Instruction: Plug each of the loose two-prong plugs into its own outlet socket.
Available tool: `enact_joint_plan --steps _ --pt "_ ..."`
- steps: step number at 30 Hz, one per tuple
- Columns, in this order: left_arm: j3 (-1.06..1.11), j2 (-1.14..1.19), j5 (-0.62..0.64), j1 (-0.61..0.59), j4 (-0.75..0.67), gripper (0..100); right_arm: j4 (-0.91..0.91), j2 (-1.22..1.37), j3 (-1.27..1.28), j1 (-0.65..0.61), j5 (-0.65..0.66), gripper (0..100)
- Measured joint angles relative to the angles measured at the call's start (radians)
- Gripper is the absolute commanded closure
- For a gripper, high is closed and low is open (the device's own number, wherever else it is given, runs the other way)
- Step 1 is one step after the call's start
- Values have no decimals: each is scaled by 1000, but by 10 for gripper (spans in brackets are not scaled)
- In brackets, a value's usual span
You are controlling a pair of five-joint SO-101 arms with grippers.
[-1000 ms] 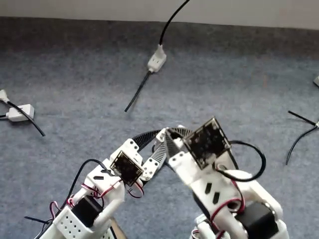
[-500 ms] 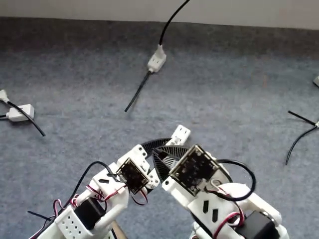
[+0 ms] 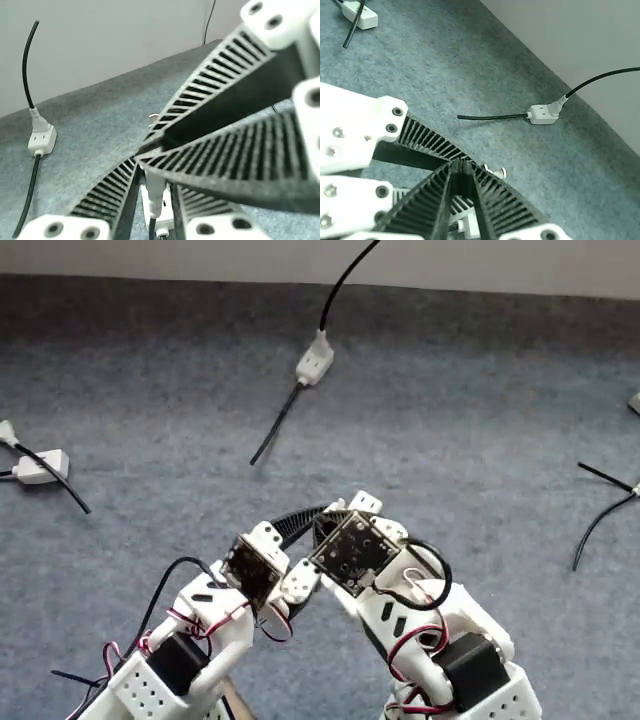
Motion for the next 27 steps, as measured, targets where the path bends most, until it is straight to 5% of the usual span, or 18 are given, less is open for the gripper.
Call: enact_joint_plan --steps 12,21,27 --pt "-3 -5 80 -37 0 993 -394 17 290 224 106 992" --pt "0 -8 84 -34 0 993 -370 18 249 244 106 992" --pt "2 -8 84 0 -3 993 -114 17 -20 255 107 992"
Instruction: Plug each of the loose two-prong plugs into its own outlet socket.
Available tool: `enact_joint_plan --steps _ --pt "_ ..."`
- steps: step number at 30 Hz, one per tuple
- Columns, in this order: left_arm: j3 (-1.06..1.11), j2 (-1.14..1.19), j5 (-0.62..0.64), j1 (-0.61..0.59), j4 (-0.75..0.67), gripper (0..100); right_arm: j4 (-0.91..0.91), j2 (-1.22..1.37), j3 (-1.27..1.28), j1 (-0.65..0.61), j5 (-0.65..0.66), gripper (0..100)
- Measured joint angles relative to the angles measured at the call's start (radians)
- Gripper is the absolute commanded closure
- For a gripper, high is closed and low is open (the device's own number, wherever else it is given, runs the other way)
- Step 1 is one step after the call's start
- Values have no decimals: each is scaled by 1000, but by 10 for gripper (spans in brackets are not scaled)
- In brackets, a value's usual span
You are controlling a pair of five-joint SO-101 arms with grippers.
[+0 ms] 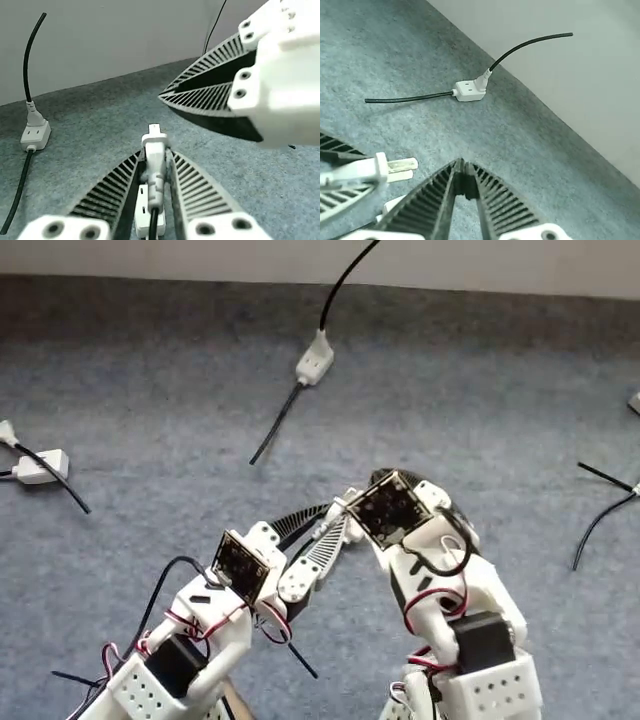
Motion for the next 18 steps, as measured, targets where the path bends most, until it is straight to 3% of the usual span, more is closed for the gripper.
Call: enact_joint_plan --steps 5,11,14,18 --pt "0 0 0 -11 0 991 63 0 -40 91 -46 992" --pt "-17 0 -38 -35 100 993 -121 0 161 318 -236 992" --pt "-60 0 -57 -34 206 993 -212 0 302 388 -344 992" --pt "-112 0 -58 -72 245 992 -299 0 453 430 -470 992"
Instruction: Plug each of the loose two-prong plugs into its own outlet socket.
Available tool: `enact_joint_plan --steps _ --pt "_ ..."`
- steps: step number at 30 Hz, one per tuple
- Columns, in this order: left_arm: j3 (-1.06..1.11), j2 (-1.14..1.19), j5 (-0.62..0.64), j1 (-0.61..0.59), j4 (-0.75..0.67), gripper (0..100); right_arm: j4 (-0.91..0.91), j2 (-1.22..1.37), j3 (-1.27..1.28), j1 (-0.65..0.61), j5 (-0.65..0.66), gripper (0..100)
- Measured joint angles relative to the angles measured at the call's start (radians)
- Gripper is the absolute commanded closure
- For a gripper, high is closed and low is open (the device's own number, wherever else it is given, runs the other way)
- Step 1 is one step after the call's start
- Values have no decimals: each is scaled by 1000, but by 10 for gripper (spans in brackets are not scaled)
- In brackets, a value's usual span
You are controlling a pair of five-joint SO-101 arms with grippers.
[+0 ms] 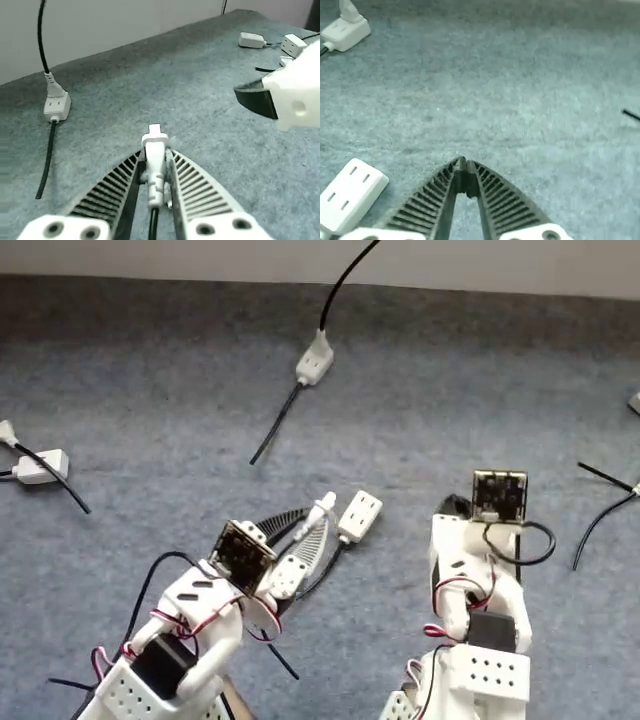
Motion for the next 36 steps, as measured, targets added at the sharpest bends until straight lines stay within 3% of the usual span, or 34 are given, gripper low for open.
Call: enact_joint_plan --steps 9,18,27,30,36 --pt "-157 137 60 -127 20 992 -213 2 141 12 -97 992" --pt "-569 810 150 -138 26 992 -261 0 141 34 -98 992" --pt "-1270 1465 313 -137 419 992 -269 0 141 63 -98 992" --pt "-1456 1583 347 -137 511 992 -269 0 141 63 -98 992" --pt "-1642 1711 588 -135 598 992 -269 0 141 63 -101 992"
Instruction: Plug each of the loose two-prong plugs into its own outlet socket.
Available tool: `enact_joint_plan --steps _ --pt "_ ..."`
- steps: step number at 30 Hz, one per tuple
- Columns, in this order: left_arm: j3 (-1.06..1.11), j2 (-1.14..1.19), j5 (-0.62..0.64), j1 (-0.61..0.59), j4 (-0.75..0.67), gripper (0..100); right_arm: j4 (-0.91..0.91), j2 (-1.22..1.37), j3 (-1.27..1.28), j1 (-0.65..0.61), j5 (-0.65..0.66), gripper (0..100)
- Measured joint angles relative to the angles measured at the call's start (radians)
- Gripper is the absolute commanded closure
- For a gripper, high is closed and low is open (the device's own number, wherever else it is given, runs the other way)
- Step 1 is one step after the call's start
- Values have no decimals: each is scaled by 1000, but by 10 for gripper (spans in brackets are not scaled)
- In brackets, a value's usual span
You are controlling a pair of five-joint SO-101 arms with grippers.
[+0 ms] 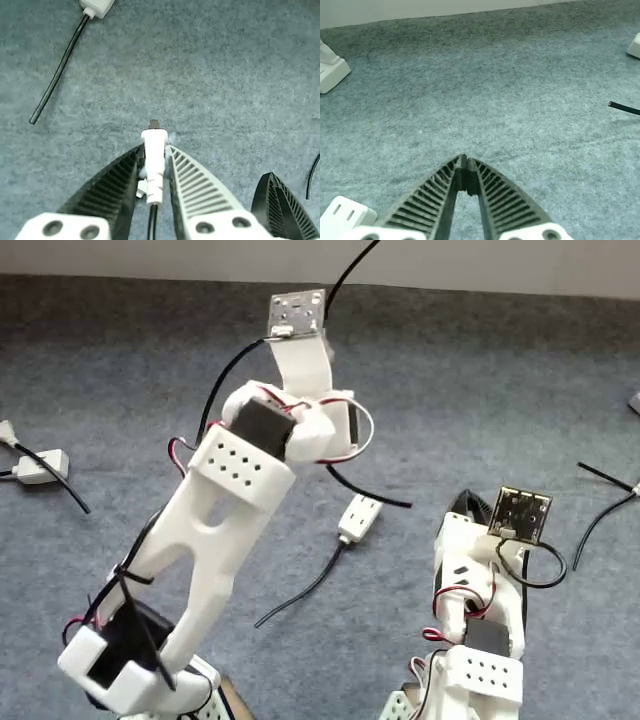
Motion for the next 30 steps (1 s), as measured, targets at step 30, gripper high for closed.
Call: enact_joint_plan --steps 30 --pt "-21 244 608 213 160 993 0 0 0 -14 0 992"
